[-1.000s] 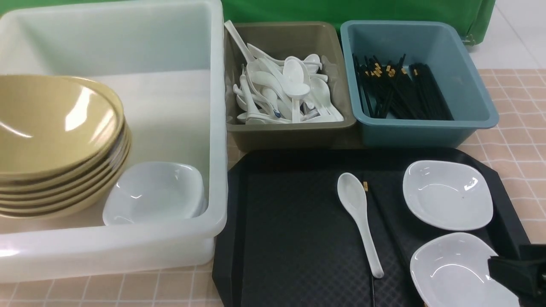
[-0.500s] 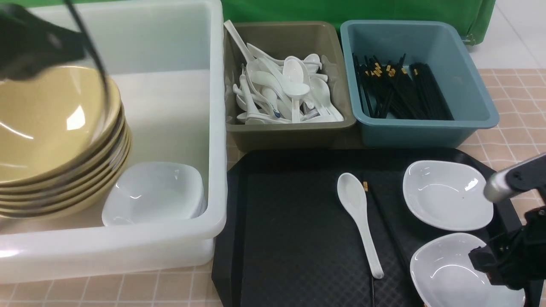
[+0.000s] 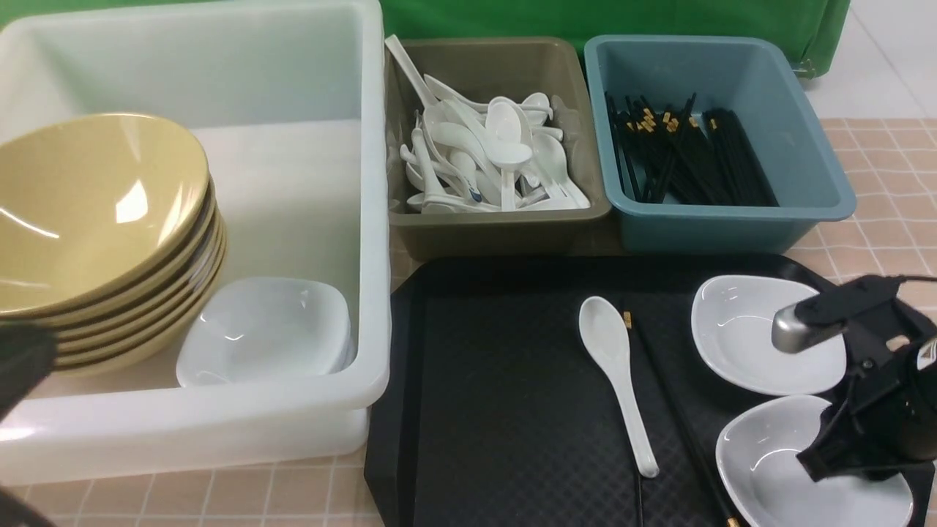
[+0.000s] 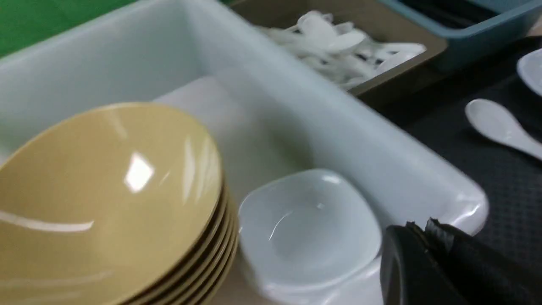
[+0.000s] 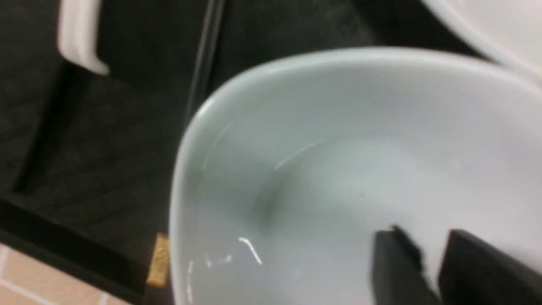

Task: On brown table put chopsticks spoon bowls plates into blue grey white boxes.
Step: 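Reach for and grasp the small white dish on the black tray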

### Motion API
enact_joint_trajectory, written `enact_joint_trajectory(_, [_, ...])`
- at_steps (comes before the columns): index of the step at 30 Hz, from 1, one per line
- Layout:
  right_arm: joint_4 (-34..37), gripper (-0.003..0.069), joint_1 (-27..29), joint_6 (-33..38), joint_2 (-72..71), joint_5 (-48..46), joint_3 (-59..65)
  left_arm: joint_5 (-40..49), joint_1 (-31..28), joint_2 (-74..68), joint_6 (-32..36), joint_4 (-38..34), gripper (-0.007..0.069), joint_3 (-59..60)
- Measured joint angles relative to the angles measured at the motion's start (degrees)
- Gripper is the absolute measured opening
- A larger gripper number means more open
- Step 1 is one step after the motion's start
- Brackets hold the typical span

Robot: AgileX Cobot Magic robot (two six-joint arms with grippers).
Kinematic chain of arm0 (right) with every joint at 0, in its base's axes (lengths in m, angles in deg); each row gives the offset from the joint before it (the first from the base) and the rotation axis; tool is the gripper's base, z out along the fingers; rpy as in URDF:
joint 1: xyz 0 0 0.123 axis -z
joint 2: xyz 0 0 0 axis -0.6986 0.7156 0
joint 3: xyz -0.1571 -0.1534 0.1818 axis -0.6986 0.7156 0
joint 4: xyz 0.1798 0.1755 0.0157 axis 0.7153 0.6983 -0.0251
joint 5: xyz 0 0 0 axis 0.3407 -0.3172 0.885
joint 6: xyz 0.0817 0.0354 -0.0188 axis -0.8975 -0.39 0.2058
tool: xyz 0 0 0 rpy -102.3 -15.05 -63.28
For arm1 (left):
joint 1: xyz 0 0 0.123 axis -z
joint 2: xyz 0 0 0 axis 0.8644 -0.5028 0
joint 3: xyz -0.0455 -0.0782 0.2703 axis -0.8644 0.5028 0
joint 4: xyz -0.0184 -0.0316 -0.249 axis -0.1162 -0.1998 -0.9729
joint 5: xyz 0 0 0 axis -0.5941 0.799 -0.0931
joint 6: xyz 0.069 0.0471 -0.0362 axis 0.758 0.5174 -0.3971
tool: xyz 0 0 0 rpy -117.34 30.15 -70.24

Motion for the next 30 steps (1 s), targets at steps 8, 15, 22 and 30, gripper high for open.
enact_joint_trajectory(8, [-4.29,0.0076,0.0,-0.17,-6.16,-2.14,-4.04,-1.07,0.05,13.2,-18.59,19.34,0.0003,13.71])
enact_joint_trajectory(15, [-9.97,0.0426,0.0,-2.67,1.72,2.17,-4.04,-6.69,0.05,19.43,-22.36,21.49,0.0004,16.4])
enact_joint_trajectory(22, [-10.09,0.04,0.0,-6.74,9.78,2.47,-4.09,-6.81,0.05,19.76,-22.78,21.56,0.0004,16.58])
enact_joint_trajectory(30, [-7.75,0.0153,0.0,-6.6,4.03,-7.31,-7.39,-6.81,0.05,19.76,-22.83,21.62,0.0005,16.58])
